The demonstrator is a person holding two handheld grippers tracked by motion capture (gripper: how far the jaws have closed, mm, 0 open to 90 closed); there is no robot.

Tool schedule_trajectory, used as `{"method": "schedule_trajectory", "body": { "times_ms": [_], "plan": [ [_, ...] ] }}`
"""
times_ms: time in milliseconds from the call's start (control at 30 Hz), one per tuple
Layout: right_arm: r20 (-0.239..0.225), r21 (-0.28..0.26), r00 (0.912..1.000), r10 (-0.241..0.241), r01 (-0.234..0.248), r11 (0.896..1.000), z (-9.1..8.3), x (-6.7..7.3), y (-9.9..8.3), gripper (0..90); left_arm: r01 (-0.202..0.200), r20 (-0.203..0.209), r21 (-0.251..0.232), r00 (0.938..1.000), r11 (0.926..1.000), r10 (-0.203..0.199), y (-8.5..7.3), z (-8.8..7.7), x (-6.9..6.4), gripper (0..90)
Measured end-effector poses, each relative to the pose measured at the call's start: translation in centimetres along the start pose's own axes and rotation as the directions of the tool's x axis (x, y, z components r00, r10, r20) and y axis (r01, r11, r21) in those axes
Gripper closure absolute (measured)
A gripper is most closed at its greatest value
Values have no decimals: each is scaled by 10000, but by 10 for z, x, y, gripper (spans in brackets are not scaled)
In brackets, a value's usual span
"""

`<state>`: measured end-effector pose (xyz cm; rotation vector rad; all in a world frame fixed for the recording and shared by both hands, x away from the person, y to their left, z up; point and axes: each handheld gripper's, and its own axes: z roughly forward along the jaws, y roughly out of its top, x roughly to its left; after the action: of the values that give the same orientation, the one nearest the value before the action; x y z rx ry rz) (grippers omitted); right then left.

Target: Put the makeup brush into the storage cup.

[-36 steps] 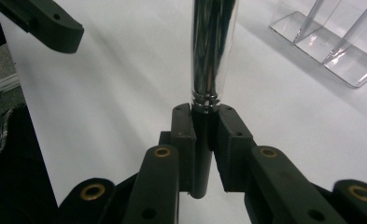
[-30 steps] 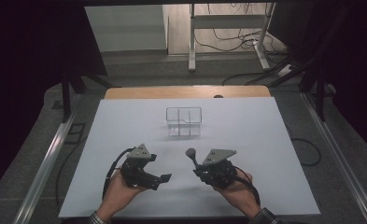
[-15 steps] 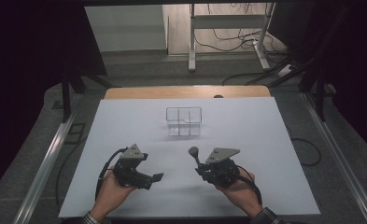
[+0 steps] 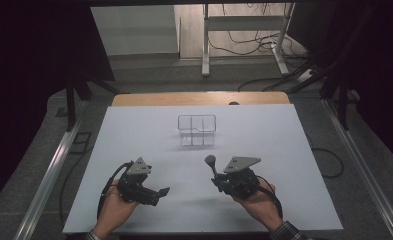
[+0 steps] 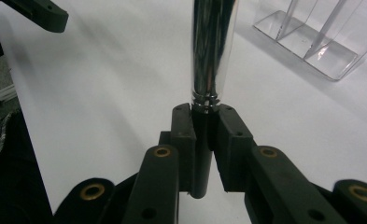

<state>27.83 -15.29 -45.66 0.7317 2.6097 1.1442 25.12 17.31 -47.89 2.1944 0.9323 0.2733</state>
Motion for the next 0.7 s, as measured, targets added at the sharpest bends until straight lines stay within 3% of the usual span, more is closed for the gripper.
{"method": "schedule_trajectory", "body": {
  "times_ms": [467, 700],
  "plan": [
    [186, -232, 9998, 46, -41, 9997, -4, -8, 0, 781, -16, -166, -129, 9999, 9999, 14, -14, -13, 7, 20],
    [319, -395, 9994, 154, -141, 9991, -7, -13, 2, 781, 176, -296, -223, 9994, 9996, -183, -22, -20, 12, 20]
  ]
}}
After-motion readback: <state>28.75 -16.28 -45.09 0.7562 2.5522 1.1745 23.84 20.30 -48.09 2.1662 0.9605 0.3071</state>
